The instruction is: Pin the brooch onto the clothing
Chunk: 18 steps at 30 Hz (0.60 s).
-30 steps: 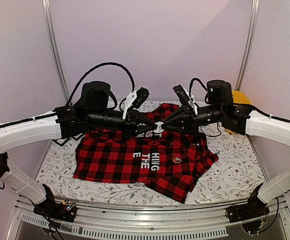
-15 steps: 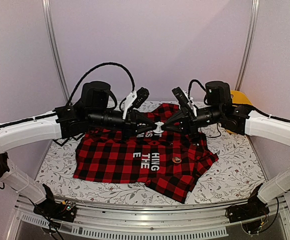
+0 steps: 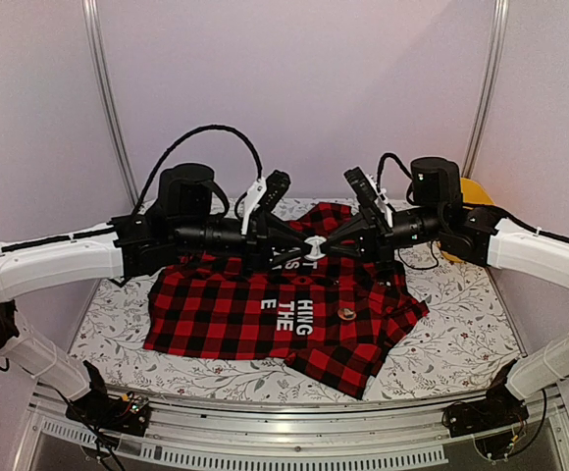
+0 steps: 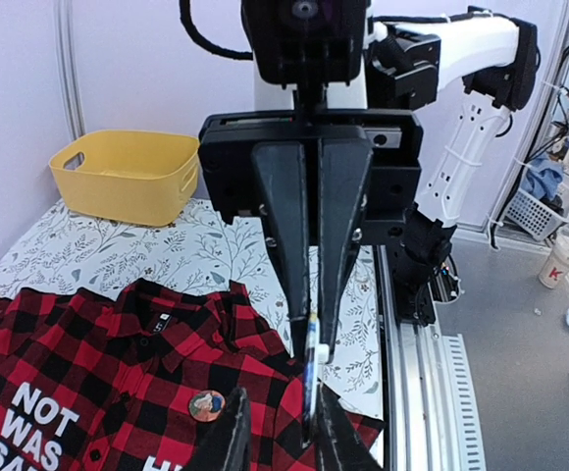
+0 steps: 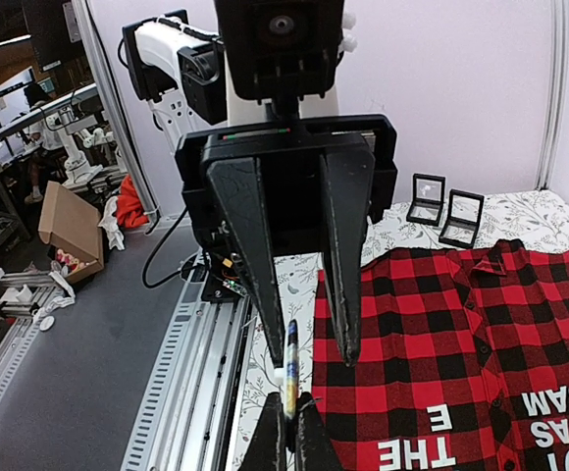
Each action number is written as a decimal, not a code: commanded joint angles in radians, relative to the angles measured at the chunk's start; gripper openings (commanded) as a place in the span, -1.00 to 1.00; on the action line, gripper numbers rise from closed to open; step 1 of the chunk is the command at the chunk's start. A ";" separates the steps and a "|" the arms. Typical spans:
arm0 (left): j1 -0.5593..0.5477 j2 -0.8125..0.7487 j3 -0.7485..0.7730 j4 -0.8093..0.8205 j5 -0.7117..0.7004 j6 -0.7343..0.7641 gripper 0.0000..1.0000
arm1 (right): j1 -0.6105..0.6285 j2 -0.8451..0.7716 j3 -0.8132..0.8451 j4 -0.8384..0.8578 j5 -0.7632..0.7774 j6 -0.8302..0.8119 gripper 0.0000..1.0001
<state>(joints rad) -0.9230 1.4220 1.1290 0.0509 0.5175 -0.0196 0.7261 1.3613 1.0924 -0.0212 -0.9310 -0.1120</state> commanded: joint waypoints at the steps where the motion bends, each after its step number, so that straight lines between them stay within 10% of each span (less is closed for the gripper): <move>1: -0.012 0.025 0.029 0.020 0.024 -0.014 -0.65 | 0.003 -0.030 -0.015 0.039 -0.013 0.010 -1.00; 6: -0.011 0.024 0.028 0.041 0.042 -0.023 -1.00 | 0.004 -0.031 -0.022 0.038 -0.003 0.010 -0.98; 10: -0.013 -0.001 -0.001 0.076 0.045 -0.017 -1.00 | 0.004 -0.037 -0.039 0.066 0.000 0.018 -0.34; 18: -0.016 -0.016 -0.018 0.100 0.057 -0.005 -1.00 | 0.005 -0.012 -0.054 0.135 -0.023 0.075 -0.44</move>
<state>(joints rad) -0.9268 1.4311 1.1210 0.1192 0.5583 -0.0341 0.7261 1.3476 1.0466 0.0532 -0.9340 -0.0731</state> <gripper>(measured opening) 0.008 0.304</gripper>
